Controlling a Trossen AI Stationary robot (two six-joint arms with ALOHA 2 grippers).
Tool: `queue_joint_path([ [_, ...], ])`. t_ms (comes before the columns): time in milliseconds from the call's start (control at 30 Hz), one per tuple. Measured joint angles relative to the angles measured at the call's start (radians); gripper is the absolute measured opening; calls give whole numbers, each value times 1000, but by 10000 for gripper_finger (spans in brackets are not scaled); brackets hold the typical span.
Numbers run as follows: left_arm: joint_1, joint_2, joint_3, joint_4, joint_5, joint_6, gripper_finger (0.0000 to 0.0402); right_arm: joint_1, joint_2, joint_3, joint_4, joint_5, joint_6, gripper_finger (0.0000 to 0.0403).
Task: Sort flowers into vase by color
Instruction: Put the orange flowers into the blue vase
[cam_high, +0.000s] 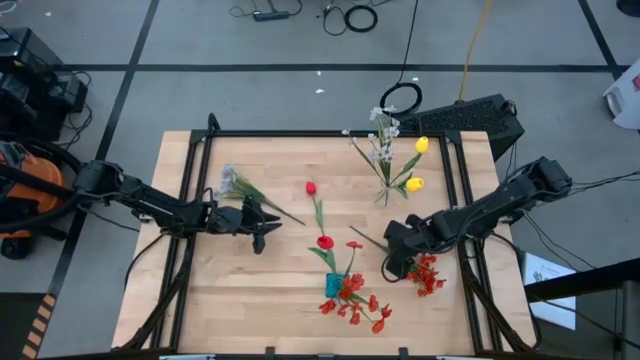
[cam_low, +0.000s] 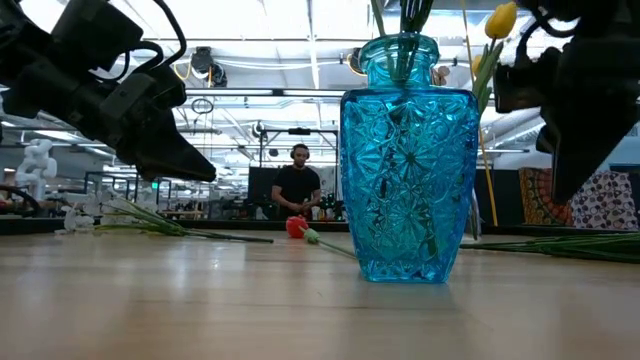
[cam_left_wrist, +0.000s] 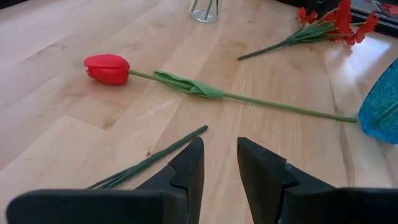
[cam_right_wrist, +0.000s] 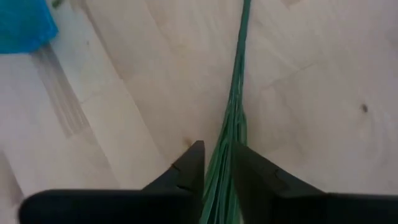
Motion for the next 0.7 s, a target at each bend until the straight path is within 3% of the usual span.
queue_joint_path([
  [333,0,0,0,-2,-8,1,102,0,98,0,-8,-30,-14,177],
  [700,0,0,0,-3,-8,-23,102,2,209,4,-25,-111,-20,205],
])
